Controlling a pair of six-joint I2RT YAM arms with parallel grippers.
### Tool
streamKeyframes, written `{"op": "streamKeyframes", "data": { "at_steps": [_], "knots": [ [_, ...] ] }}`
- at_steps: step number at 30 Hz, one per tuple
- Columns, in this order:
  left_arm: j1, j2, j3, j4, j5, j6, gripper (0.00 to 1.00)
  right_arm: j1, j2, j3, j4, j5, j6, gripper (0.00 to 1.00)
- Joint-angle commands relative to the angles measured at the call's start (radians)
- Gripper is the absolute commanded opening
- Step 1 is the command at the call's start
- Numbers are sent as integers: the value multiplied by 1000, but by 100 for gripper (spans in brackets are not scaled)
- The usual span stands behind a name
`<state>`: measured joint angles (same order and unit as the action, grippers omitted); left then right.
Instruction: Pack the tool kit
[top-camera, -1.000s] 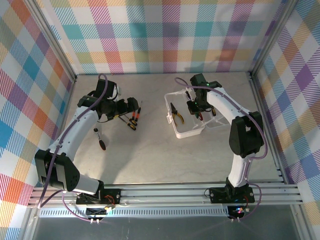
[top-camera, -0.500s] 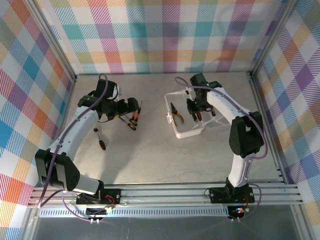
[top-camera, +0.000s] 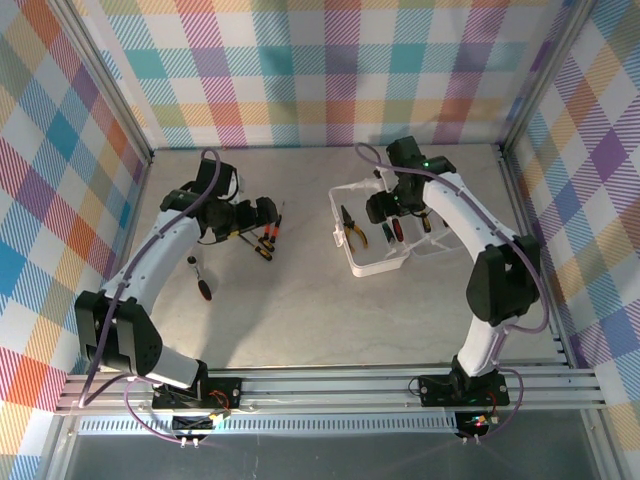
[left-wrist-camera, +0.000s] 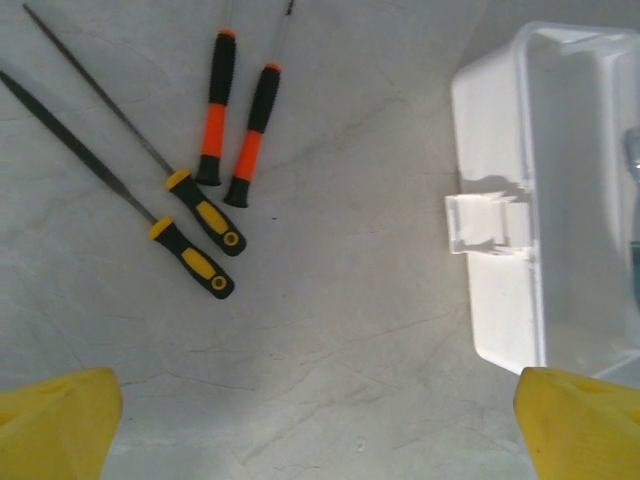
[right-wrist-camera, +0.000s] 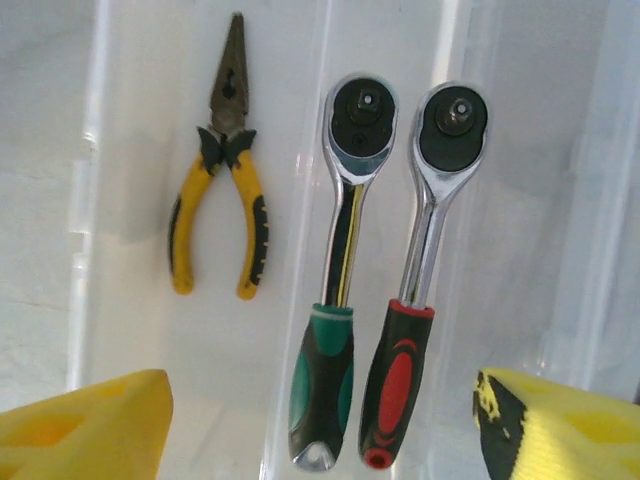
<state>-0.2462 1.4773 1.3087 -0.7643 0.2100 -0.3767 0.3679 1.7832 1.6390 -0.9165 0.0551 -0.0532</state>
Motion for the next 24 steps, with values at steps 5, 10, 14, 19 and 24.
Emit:
{"op": "streamKeyframes", "data": {
  "at_steps": [5, 10, 14, 19, 24],
  "knots": [
    [17, 118, -68, 26, -46, -58, 94, 47, -100, 4, -23, -65, 6, 99],
    [42, 249, -79, 90, -40, -101, 68, 62, -120, -34, -10, -77, 16, 99],
    [42, 348, -42, 98, -86, -105, 57, 65, -131, -62, -2, -83, 22, 99],
    [42, 421, 3, 85, -130, -100, 56, 65, -140, -83, -6, -70, 25, 99],
    [42, 472, 28, 84, -156, -93, 55, 65, -141, -77, -46, -32, 18, 99]
  ]
}}
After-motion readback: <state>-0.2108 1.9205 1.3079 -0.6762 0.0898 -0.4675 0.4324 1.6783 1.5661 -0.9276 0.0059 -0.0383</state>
